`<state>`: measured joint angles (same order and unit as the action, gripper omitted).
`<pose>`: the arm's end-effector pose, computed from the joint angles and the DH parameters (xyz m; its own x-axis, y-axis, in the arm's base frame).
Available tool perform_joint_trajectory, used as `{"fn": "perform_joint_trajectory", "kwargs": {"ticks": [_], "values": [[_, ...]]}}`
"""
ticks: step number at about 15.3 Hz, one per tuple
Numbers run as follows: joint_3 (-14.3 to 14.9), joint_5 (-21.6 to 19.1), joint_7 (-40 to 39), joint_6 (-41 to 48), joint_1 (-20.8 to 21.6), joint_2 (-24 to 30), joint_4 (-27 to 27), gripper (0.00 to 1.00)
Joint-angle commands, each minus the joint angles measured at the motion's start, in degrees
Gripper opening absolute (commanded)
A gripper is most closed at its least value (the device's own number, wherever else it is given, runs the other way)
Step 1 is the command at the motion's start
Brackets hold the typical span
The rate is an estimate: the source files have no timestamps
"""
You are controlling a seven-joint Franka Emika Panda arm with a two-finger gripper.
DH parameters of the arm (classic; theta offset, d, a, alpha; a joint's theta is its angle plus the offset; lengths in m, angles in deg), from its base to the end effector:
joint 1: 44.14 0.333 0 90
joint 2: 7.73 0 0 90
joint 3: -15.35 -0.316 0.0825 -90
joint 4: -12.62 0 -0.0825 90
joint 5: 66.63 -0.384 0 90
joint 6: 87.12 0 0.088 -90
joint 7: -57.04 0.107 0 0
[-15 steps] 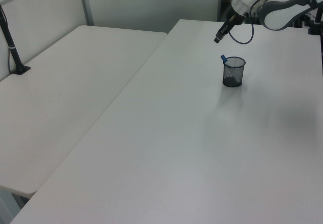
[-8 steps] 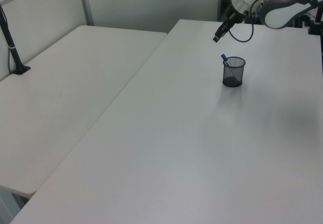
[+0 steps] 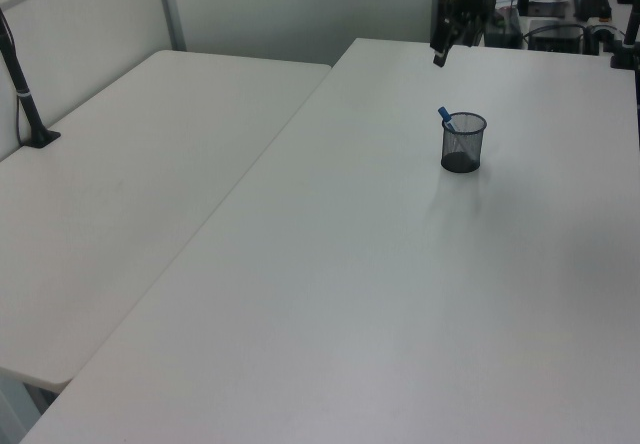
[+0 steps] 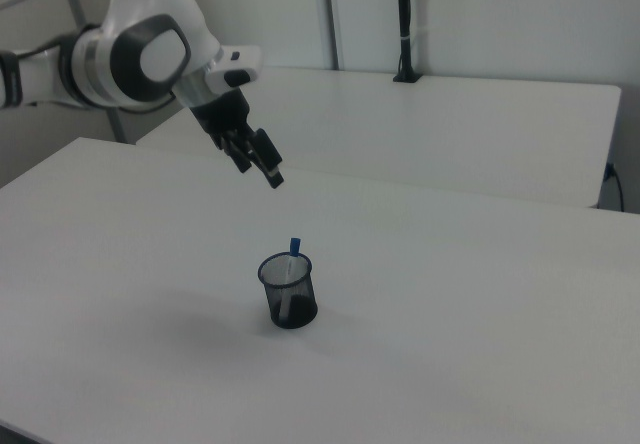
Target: Insert the marker
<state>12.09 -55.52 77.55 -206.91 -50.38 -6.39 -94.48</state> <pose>0.5774 -0.0393 0.5443 0.9102 -0.3015 0.2839 -0.3391 -0.9361 0.0932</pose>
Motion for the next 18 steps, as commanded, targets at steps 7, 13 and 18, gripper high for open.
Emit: {"fn": "perform_joint_trajectory", "kwargs": {"ticks": [7,13,18], "values": [[0.2,-10.4,-10.0,27.6,0.4,1.2,13.6,1.0],[0.3,-10.4,-16.6,24.2,0.7,1.1,13.7,1.0],[0.2,-10.4,-16.6,23.6,0.8,1.2,13.7,1.0]]}}
